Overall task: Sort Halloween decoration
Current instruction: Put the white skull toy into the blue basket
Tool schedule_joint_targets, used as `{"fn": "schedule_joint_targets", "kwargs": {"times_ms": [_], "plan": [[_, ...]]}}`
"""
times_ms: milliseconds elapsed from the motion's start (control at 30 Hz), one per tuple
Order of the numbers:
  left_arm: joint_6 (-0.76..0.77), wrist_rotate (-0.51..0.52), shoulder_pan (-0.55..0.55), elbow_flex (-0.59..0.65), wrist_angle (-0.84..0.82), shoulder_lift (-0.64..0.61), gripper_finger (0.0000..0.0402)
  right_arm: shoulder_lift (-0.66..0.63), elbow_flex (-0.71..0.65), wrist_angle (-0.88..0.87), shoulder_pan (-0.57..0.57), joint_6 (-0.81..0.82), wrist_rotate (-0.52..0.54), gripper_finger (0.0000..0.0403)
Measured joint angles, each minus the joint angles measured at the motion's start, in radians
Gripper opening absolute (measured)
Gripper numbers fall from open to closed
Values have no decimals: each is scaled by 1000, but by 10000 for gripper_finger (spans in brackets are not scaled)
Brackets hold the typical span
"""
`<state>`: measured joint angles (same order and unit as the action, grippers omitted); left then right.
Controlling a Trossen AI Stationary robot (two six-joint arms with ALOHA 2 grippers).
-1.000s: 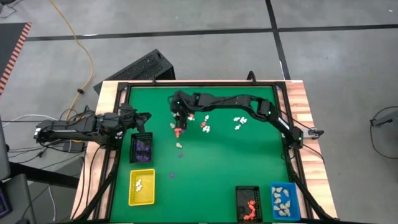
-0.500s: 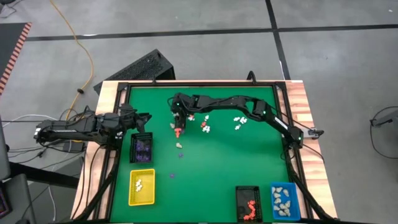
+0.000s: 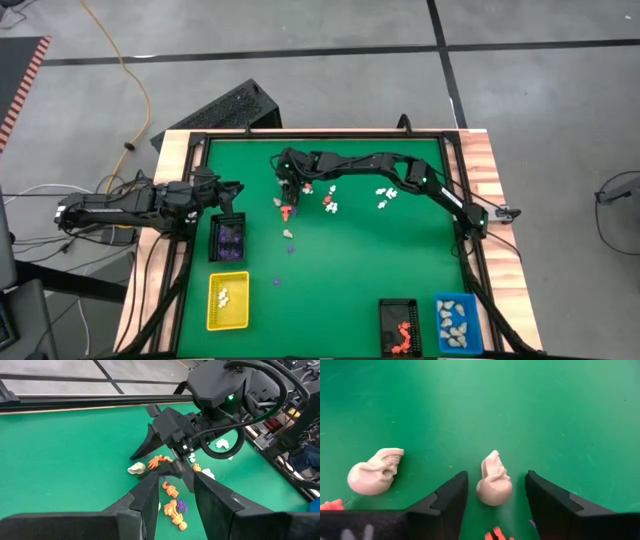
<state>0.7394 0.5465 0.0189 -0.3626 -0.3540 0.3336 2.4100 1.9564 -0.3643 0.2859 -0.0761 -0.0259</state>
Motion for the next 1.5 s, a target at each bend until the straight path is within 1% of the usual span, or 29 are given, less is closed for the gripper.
{"fn": "schedule_joint_targets", "kwargs": {"times_ms": [100, 300, 400, 733, 967, 1200, 1333, 1433, 1500], "plan": [[7, 0, 0, 0, 0, 0, 112, 0, 0, -2, 0, 0, -1, 189], [23, 0, 0, 0, -6, 0, 112, 0, 1, -26, 0, -1, -3, 117], [26, -1, 0, 0, -14, 0, 112, -1, 1, -28, 0, 0, -2, 97], [34, -12, 0, 0, -26, 0, 112, -14, 0, -44, -15, 0, 9, 98], [25, -11, 0, 0, -27, 0, 112, -94, -1, -137, -24, -1, 7, 98], [-23, 15, 0, 0, -30, 0, 112, -238, -2, -373, -64, -14, -3, 98], [-79, -34, 0, 0, -29, 8, 112, -338, 0, -564, -114, -17, -6, 98], [-96, -52, 0, 0, -19, 34, 112, -400, 0, -717, -161, 30, -6, 98], [-95, -44, 0, 0, -14, 54, 112, -440, 0, -820, -200, 85, -3, 98]]}}
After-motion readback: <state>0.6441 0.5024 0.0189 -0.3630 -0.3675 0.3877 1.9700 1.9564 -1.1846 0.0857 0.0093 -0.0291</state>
